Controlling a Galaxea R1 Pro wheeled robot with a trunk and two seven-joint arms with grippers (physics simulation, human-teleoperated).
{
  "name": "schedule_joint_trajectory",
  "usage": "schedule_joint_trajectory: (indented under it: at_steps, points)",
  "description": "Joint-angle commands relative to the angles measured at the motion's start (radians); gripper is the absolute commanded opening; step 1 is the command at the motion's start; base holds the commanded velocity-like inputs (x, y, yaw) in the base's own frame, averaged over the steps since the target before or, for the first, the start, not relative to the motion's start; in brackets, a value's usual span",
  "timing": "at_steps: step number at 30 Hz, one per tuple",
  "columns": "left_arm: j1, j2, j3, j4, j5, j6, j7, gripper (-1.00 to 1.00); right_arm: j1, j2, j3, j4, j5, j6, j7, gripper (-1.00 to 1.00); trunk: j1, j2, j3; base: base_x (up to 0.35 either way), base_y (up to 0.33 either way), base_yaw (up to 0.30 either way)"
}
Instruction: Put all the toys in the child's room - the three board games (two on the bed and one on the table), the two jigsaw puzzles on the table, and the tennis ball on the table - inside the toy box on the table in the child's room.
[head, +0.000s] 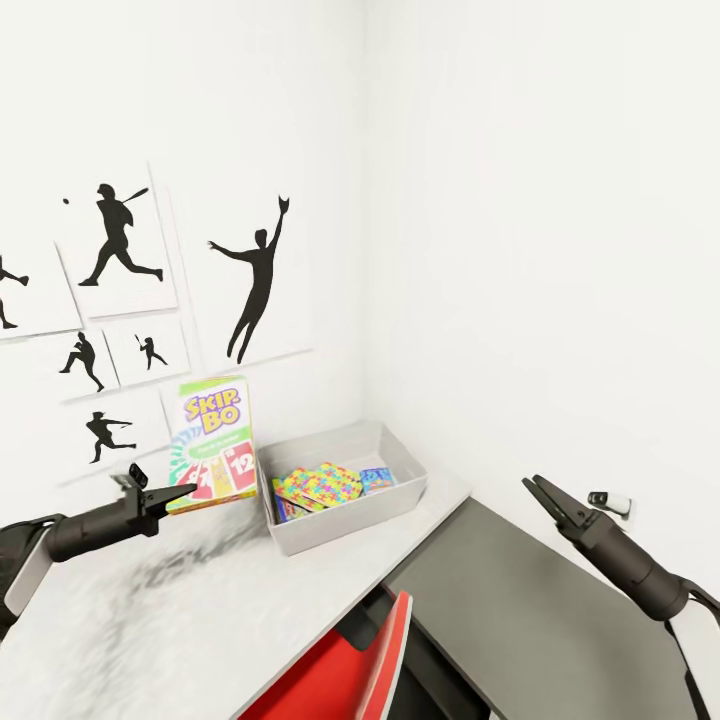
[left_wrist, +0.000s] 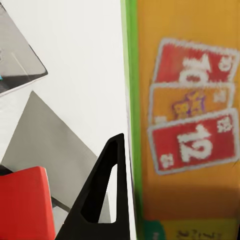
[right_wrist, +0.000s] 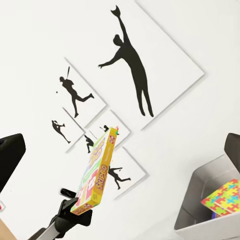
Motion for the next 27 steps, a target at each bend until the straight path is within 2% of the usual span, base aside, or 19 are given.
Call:
schedule_joint_trajectory:
  at_steps: [1, 3, 5, 7, 9, 14, 23, 27]
  points:
    - [-0.001, -0.002, 0.001, 0.0, -0.006, 0.009, 0.006, -1.0, -0.001, -0.001, -0.001, 0.0, -0.006, 0.006, 0.0, 1.0, 0.0, -0.002, -0.002, 0.0, 0.0, 0.0]
    - [-0.003, -0.008, 0.002, 0.0, -0.034, 0.009, 0.025, -1.0, -0.001, -0.004, -0.002, 0.002, -0.006, 0.006, 0.0, 1.0, 0.0, -0.002, -0.002, 0.0, 0.0, 0.0]
    - [-0.004, -0.03, 0.003, 0.0, -0.077, 0.008, 0.046, -1.0, -0.001, -0.005, -0.002, 0.003, -0.006, 0.006, 0.0, 1.0, 0.0, -0.002, -0.002, 0.0, 0.0, 0.0]
    - [-0.005, -0.044, 0.003, 0.0, -0.095, 0.008, 0.052, -1.0, -0.001, -0.006, -0.003, 0.003, -0.006, 0.005, 0.0, 1.0, 0.0, -0.002, -0.002, 0.0, 0.0, 0.0]
    - [-0.005, -0.048, 0.004, 0.0, -0.102, 0.008, 0.053, -1.0, -0.001, -0.006, -0.003, 0.003, -0.006, 0.005, 0.0, 1.0, 0.0, -0.002, -0.002, 0.0, 0.0, 0.0]
    - [-0.006, -0.055, -0.001, -0.002, -0.103, 0.008, 0.069, -1.0, 0.009, 0.019, -0.011, 0.023, -0.003, 0.011, 0.017, 1.0, 0.0, -0.002, -0.002, 0.0, 0.0, 0.0]
    - [-0.057, -0.06, -0.003, -0.016, -0.113, 0.05, 0.081, -1.0, 0.011, 0.003, -0.015, 0.058, -0.006, 0.011, 0.029, 1.0, 0.0, -0.002, -0.002, 0.0, 0.0, 0.0]
    - [-0.079, -0.062, -0.005, -0.016, -0.132, 0.054, 0.084, -1.0, 0.011, 0.003, -0.015, 0.06, -0.005, 0.011, 0.029, 1.0, 0.0, -0.002, -0.002, 0.0, 0.0, 0.0]
